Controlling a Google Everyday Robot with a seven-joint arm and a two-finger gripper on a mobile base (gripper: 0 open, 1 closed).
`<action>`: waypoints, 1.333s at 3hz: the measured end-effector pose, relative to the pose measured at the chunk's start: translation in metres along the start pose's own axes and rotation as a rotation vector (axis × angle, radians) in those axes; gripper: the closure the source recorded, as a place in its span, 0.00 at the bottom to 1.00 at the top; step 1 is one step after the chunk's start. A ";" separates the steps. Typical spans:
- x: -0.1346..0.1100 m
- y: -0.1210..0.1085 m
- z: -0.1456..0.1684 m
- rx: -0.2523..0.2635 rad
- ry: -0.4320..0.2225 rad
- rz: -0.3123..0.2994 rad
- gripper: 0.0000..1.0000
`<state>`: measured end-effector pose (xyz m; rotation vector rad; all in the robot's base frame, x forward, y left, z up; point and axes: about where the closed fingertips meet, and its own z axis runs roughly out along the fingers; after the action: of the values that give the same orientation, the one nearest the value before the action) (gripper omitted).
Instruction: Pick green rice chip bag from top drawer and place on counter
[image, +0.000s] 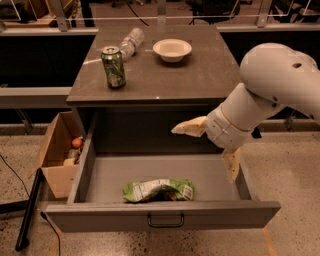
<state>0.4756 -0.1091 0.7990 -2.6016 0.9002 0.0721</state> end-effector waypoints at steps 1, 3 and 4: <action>0.010 -0.015 0.011 0.007 0.080 -0.125 0.00; 0.008 -0.059 0.053 0.028 0.133 -0.459 0.00; 0.004 -0.059 0.087 0.014 0.083 -0.520 0.00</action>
Offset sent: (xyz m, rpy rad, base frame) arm 0.0670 0.0622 -0.0247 -0.1348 -0.3989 0.4433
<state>0.5211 -0.0361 0.7379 -2.7522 0.2244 -0.1832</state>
